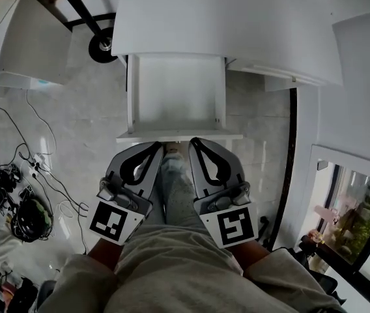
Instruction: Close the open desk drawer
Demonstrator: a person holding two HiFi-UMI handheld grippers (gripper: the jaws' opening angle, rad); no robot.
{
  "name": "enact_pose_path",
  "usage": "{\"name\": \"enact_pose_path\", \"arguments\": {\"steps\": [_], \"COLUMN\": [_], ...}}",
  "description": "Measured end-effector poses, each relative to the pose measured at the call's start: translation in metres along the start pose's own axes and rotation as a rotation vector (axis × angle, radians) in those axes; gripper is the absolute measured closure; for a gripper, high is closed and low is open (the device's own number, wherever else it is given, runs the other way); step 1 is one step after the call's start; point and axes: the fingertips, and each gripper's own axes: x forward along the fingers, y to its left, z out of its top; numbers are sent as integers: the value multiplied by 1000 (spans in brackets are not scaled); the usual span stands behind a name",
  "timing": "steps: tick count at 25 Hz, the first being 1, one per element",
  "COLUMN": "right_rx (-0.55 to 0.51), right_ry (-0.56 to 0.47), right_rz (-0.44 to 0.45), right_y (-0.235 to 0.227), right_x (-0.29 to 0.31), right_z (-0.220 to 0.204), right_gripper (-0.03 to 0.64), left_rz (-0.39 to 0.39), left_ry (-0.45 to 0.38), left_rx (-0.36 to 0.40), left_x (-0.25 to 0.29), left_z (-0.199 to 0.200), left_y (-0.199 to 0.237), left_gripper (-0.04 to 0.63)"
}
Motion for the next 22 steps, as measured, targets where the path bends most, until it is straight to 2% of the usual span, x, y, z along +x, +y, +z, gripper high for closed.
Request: {"name": "enact_pose_path", "arguments": {"steps": [9,13,16,17,20,22], "right_rx": [-8,-80,-236,-257,-253,-252], "right_ry": [39,87,236,259,269,274], "right_rz": [15,23,104,118,133,139], "right_y": [-5,-4,-3,-3,-3,-4], "right_x": [6,7,3,2,3,3], "right_z": [-44,-73,-104,-111,-122,-129], "right_gripper": [588,588,588,588,588,588], "left_rz": [-11,-1,13,14,12,26], "left_ry": [40,51,44,44,54,43], "left_rx": [5,10,-10,-16,-22,-55], "left_x": [5,8,13,14,17,20], "left_z": [-33,-45,-52,-55,-65,-67], "left_y": [11,18,22,23,25,26], "left_gripper": [578,578,578,578,578,578]}}
